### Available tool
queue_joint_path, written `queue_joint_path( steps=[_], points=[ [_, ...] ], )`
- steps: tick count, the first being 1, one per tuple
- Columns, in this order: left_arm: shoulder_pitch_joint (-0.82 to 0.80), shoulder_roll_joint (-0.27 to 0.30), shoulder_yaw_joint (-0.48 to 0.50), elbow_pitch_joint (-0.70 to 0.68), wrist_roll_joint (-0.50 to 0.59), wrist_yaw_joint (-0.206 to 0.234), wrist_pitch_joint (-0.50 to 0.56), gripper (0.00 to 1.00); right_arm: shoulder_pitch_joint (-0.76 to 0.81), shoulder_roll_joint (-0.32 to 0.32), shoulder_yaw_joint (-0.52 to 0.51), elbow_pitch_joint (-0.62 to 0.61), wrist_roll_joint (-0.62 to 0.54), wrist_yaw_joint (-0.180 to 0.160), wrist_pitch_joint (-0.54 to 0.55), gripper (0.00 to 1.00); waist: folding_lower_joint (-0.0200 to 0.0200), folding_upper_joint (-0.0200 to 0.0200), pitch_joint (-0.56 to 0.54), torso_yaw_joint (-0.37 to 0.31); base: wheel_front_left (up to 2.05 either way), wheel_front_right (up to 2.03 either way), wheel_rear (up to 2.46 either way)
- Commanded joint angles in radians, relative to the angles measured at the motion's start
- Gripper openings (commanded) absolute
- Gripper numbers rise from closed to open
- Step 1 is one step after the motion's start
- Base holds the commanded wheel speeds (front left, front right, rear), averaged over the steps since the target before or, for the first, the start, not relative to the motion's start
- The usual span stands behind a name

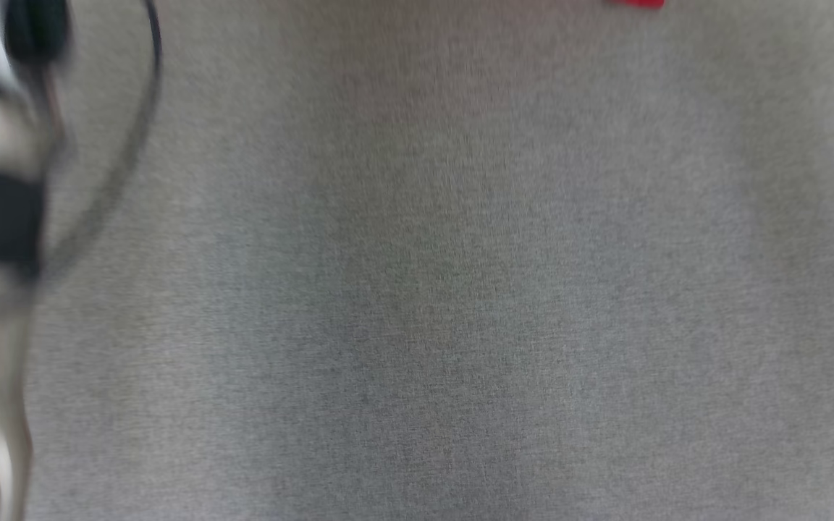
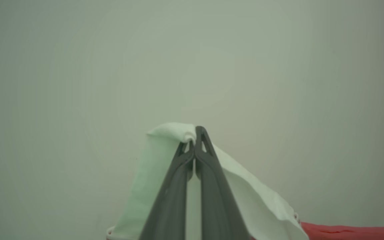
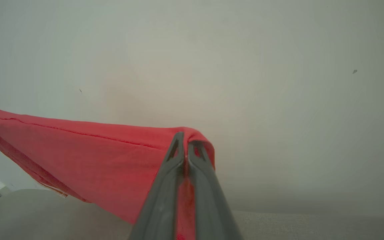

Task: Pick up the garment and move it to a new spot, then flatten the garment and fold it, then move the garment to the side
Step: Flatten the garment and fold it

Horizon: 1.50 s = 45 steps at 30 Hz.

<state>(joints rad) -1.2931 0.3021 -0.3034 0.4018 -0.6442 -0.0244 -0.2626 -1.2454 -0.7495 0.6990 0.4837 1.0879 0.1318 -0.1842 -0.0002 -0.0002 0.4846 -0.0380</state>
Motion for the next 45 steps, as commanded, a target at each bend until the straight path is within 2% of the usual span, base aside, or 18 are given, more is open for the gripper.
queue_joint_path(
  steps=[1, 8, 12, 15, 20, 24, 30, 35, 36, 45],
  points=[
    [0.044, 0.013, 0.005, -0.03, -0.001, 0.011, -0.003, 0.0, 0.04, -0.006, -0.001, -0.011, 0.015, -0.002, -0.009, 0.0, 0.0002, 0.0002, -0.064, 0.013, 0.0, 0.0, 0.0],
    [0.528, 0.099, 0.028, -0.398, -0.029, 0.141, 0.068, 0.0, 0.389, -0.077, -0.035, -0.17, 0.047, -0.002, -0.059, 0.0, 0.0002, 0.0002, -0.131, 0.002, 0.0, 0.0, 0.0],
    [0.75, 0.12, 0.038, -0.555, -0.045, 0.206, 0.083, 0.0, 0.577, -0.088, -0.076, -0.23, 0.038, -0.002, -0.072, 0.0, 0.0002, 0.0002, -0.159, 0.002, 0.0, 0.0, 0.0],
    [0.892, 0.119, 0.054, -0.625, -0.068, 0.245, 0.077, 0.0, 0.692, -0.067, -0.124, -0.261, 0.042, -0.002, -0.074, 0.0, 0.0002, 0.0002, -0.184, 0.0, 0.0, 0.0, 0.0],
    [1.099, 0.088, 0.071, -0.652, -0.107, 0.278, 0.046, 0.0, 0.876, -0.019, -0.205, -0.275, 0.03, -0.002, -0.079, 0.0, 0.0002, 0.0002, -0.231, 0.001, 0.0, 0.0, 0.0],
    [1.237, 0.05, 0.063, -0.623, -0.121, 0.289, 0.021, 0.0, 1.005, 0.021, -0.263, -0.277, 0.016, -0.002, -0.079, 0.0, 0.0002, 0.0002, -0.263, 0.009, 0.0, 0.0, 0.0],
    [1.379, -0.014, 0.072, -0.549, -0.137, 0.266, 0.002, 0.0, 1.174, 0.052, -0.32, -0.275, -0.033, -0.002, -0.069, 0.0, 0.0002, 0.0002, -0.306, 0.037, 0.0, 0.0, 0.0],
    [1.42, -0.038, 0.062, -0.487, -0.132, 0.232, -0.003, 0.0, 1.271, 0.069, -0.363, -0.28, -0.066, -0.002, -0.056, 0.0, 0.0002, 0.0002, -0.325, 0.053, 0.0, 0.0, 0.0],
    [1.436, -0.052, 0.052, -0.455, -0.128, 0.22, -0.002, 0.0, 1.32, 0.089, -0.384, -0.281, -0.066, -0.002, -0.045, 0.0, 0.0002, 0.0002, -0.336, 0.059, 0.0, 0.0, 0.0],
    [1.495, -0.08, 0.018, -0.391, -0.113, 0.192, -0.003, 0.0, 1.46, 0.131, -0.494, -0.287, -0.109, -0.002, 0.012, 0.0, 0.0002, 0.0002, -0.348, 0.067, 0.0, 0.0, 0.0]
  ],
)
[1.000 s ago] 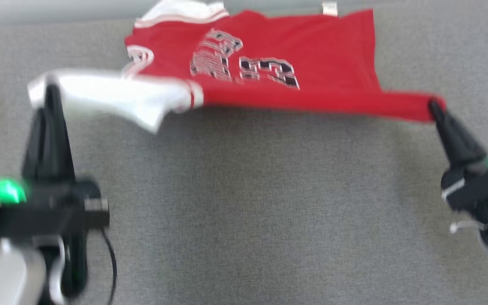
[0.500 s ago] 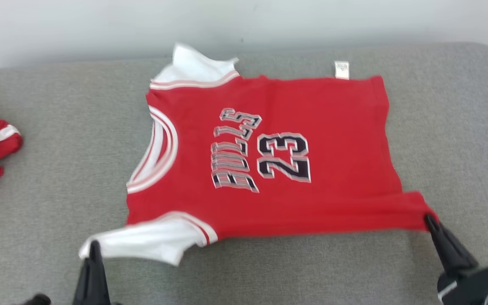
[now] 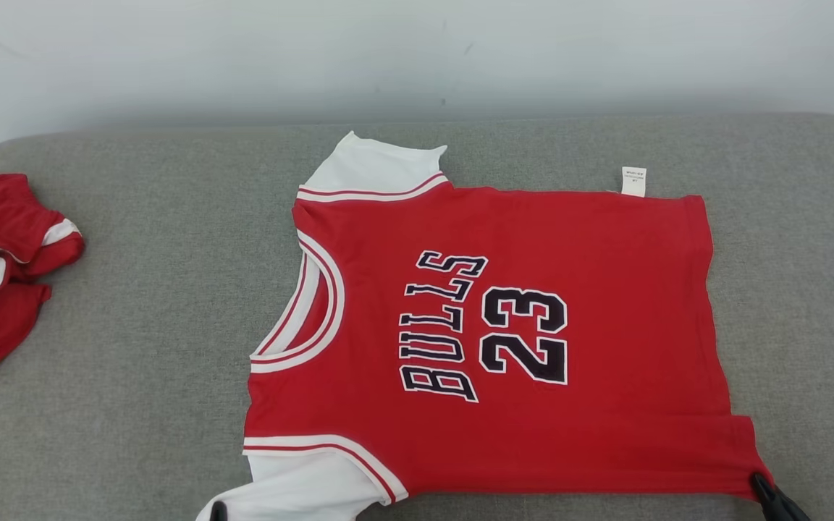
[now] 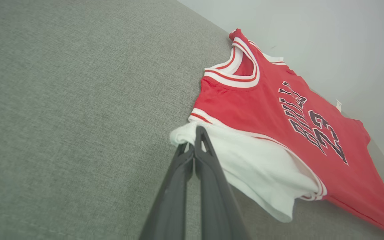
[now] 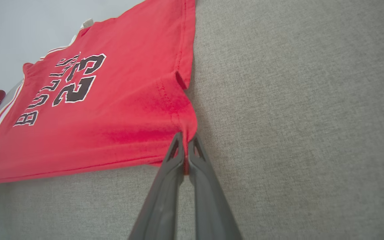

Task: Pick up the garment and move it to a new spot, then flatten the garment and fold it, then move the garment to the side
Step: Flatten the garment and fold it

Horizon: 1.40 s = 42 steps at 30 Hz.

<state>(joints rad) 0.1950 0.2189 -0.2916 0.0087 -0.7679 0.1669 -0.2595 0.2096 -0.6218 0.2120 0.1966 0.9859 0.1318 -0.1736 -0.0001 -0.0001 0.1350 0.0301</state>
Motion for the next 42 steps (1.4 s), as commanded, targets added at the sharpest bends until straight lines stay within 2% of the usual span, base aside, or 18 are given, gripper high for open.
queue_joint_path(
  steps=[1, 8, 11, 16, 22, 29, 35, 42],
  points=[
    [0.007, 0.003, 0.004, 0.004, 0.013, -0.003, -0.007, 0.0, 0.012, 0.012, -0.017, -0.007, -0.013, -0.002, 0.006, 0.0, 0.0001, 0.0001, 0.002, -0.002, 0.0, 0.0, 0.0],
    [-0.05, 0.019, -0.006, -0.007, 0.042, -0.028, -0.005, 0.0, -0.004, 0.072, -0.038, -0.084, -0.064, -0.002, 0.059, 0.0, 0.0001, 0.0001, -0.014, -0.026, 0.0, 0.0, 0.0],
    [-0.098, 0.048, -0.007, -0.01, 0.058, -0.038, 0.017, 0.0, -0.051, 0.111, -0.04, -0.14, -0.083, -0.002, 0.096, 0.0, 0.0001, 0.0001, -0.021, -0.063, 0.0, 0.0, 0.0],
    [-0.186, 0.093, -0.013, 0.007, 0.083, -0.061, 0.06, 0.0, -0.115, 0.151, -0.054, -0.133, -0.097, -0.002, 0.142, 0.0, 0.0001, 0.0001, -0.023, -0.093, 0.0, 0.0, 0.0],
    [-0.332, 0.125, -0.024, 0.054, 0.098, -0.083, 0.12, 0.0, -0.215, 0.197, -0.063, -0.092, -0.106, -0.002, 0.197, 0.0, 0.0001, 0.0001, -0.01, -0.121, 0.0, 0.0, 0.0],
    [-0.531, 0.131, -0.049, 0.201, 0.109, -0.137, 0.174, 0.0, -0.365, 0.219, -0.058, 0.013, -0.101, -0.002, 0.238, 0.0, 0.0001, 0.0001, 0.043, -0.144, 0.0, 0.0, 0.0],
    [-0.68, 0.121, -0.071, 0.373, 0.134, -0.183, 0.165, 0.0, -0.507, 0.235, -0.012, 0.134, -0.113, -0.002, 0.214, 0.0, 0.0001, 0.0001, 0.089, -0.162, 0.0, 0.0, 0.0],
    [-0.774, 0.105, -0.09, 0.509, 0.15, -0.215, 0.132, 0.0, -0.61, 0.238, 0.038, 0.238, -0.119, -0.002, 0.156, 0.0, 0.0001, 0.0001, 0.11, -0.168, 0.0, 0.0, 0.0]
  ],
)
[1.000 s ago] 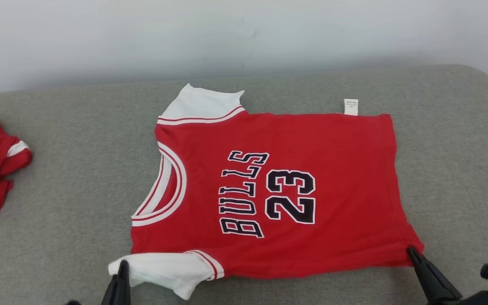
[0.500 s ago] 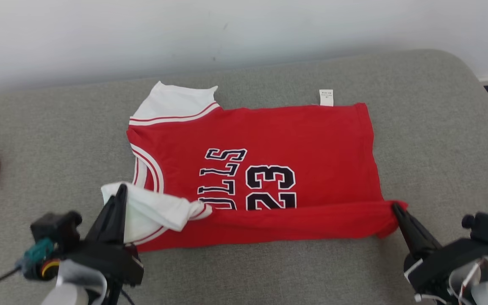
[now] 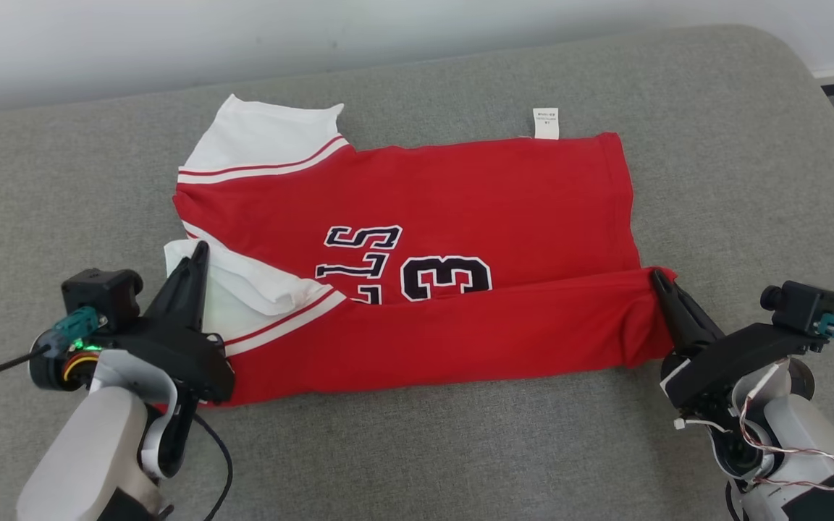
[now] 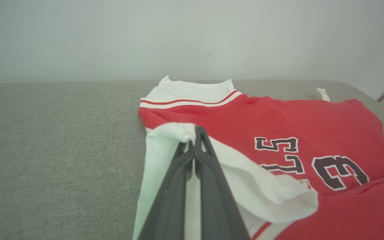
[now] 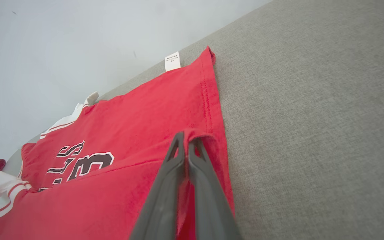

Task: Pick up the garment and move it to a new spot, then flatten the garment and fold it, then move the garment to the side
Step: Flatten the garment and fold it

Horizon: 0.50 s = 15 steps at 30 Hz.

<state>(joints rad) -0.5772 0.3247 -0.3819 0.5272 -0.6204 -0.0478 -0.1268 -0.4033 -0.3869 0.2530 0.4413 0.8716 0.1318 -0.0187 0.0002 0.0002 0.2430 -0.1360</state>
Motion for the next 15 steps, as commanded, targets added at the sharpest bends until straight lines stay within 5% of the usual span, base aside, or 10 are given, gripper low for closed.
queue_joint_path(
  steps=[1, 4, 6, 7, 8, 9, 15],
  points=[
    [-0.013, -0.006, -0.003, 0.01, 0.004, -0.005, -0.009, 0.0, -0.009, 0.001, 0.005, 0.008, -0.004, -0.002, -0.01, 0.0, -0.0002, -0.0002, 0.003, -0.001, 0.0, 0.0, 0.0],
    [-0.041, -0.012, -0.022, 0.068, 0.026, -0.013, -0.033, 0.0, -0.036, -0.003, 0.033, 0.048, -0.007, -0.002, -0.043, 0.0, -0.0002, -0.0002, 0.002, 0.002, 0.0, 0.0, 0.0],
    [-0.053, -0.025, -0.025, 0.099, 0.03, -0.019, -0.058, 0.0, -0.046, -0.005, 0.046, 0.067, -0.002, -0.002, -0.072, 0.98, -0.0002, -0.0002, -0.004, 0.005, 0.0, 0.0, 0.0],
    [-0.058, -0.031, -0.028, 0.114, 0.033, -0.023, -0.07, 0.29, -0.046, -0.006, 0.053, 0.076, 0.005, -0.002, -0.081, 1.0, -0.0002, -0.0002, -0.008, 0.007, 0.0, 0.0, 0.0],
    [-0.062, -0.035, -0.031, 0.125, 0.036, -0.022, -0.081, 0.87, -0.046, -0.01, 0.058, 0.083, 0.011, -0.002, -0.09, 1.0, -0.0002, -0.0002, -0.013, 0.008, 0.0, 0.0, 0.0],
    [-0.061, -0.039, -0.031, 0.136, 0.037, -0.024, -0.09, 1.0, -0.043, -0.017, 0.065, 0.087, 0.011, -0.002, -0.1, 1.0, -0.0002, -0.0002, -0.02, 0.01, 0.0, 0.0, 0.0],
    [-0.024, -0.064, -0.012, 0.135, 0.028, -0.022, -0.127, 1.0, 0.013, -0.053, 0.081, 0.087, 0.05, -0.002, -0.145, 1.0, -0.0002, -0.0002, -0.052, 0.024, 0.0, 0.0, 0.0]
  ],
)
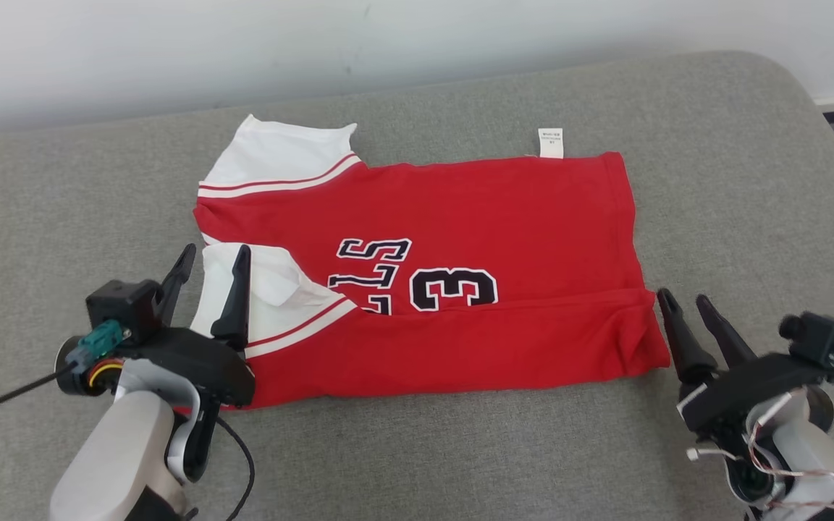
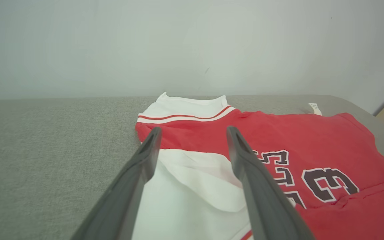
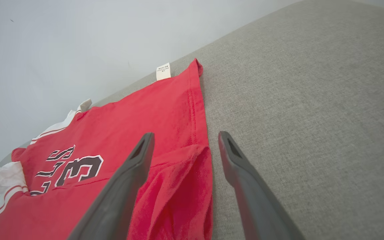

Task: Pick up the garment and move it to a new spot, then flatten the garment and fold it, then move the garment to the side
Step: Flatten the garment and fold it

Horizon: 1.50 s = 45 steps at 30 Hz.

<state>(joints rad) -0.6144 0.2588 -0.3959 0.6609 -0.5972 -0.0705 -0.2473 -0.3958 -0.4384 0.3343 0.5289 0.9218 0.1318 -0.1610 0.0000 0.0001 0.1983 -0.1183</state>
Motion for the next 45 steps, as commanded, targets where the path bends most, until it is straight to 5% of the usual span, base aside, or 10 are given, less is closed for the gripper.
queue_joint_path(
  steps=[1, 9, 19, 39, 40, 42, 43, 44, 45],
  points=[
    [0.023, 0.001, 0.009, -0.009, 0.002, 0.003, -0.01, 1.0, 0.017, -0.008, 0.001, -0.006, 0.005, -0.002, -0.01, 1.0, 0.0, -0.0001, -0.012, 0.009, 0.0, 0.0, 0.0],
    [0.166, 0.014, 0.025, -0.119, 0.021, 0.053, -0.017, 1.0, 0.112, -0.017, 0.01, -0.036, 0.025, -0.002, -0.034, 1.0, 0.0, -0.0001, -0.024, 0.024, 0.0, 0.0, 0.0],
    [0.328, 0.035, 0.02, -0.188, 0.031, 0.122, -0.014, 1.0, 0.159, -0.004, 0.002, -0.055, -0.089, -0.002, -0.064, 1.0, 0.0, -0.0001, -0.02, 0.042, 0.0, 0.0, 0.0],
    [0.319, 0.02, 0.01, -0.077, 0.038, 0.133, -0.015, 1.0, 0.146, 0.039, -0.032, 0.008, -0.341, -0.002, -0.054, 1.0, 0.0, -0.0001, -0.001, 0.044, 0.0, 0.0, 0.0],
    [0.314, 0.016, 0.01, -0.068, 0.034, 0.128, -0.015, 1.0, 0.144, 0.046, -0.033, 0.012, -0.344, -0.002, -0.051, 0.94, 0.0, -0.0001, 0.0, 0.045, 0.0, 0.0, 0.0],
    [0.302, 0.01, 0.004, -0.047, 0.032, 0.116, -0.014, 1.0, 0.14, 0.053, -0.037, 0.016, -0.35, -0.002, -0.049, 0.45, 0.0, -0.0001, 0.002, 0.046, 0.0, 0.0, 0.0],
    [0.295, 0.004, 0.001, -0.036, 0.03, 0.113, -0.013, 0.91, 0.139, 0.054, -0.038, 0.017, -0.351, -0.002, -0.048, 0.27, 0.0, -0.0001, 0.003, 0.047, 0.0, 0.0, 0.0],
    [0.277, -0.007, 0.0, -0.02, 0.029, 0.108, -0.014, 0.33, 0.139, 0.056, -0.041, 0.02, -0.352, -0.002, -0.048, 0.0, 0.0, -0.0001, 0.005, 0.047, 0.0, 0.0, 0.0],
    [0.273, -0.011, -0.001, -0.013, 0.028, 0.105, -0.014, 0.0, 0.139, 0.056, -0.042, 0.022, -0.35, -0.002, -0.048, 0.0, 0.0, -0.0001, 0.005, 0.047, 0.0, 0.0, 0.0]
  ],
)
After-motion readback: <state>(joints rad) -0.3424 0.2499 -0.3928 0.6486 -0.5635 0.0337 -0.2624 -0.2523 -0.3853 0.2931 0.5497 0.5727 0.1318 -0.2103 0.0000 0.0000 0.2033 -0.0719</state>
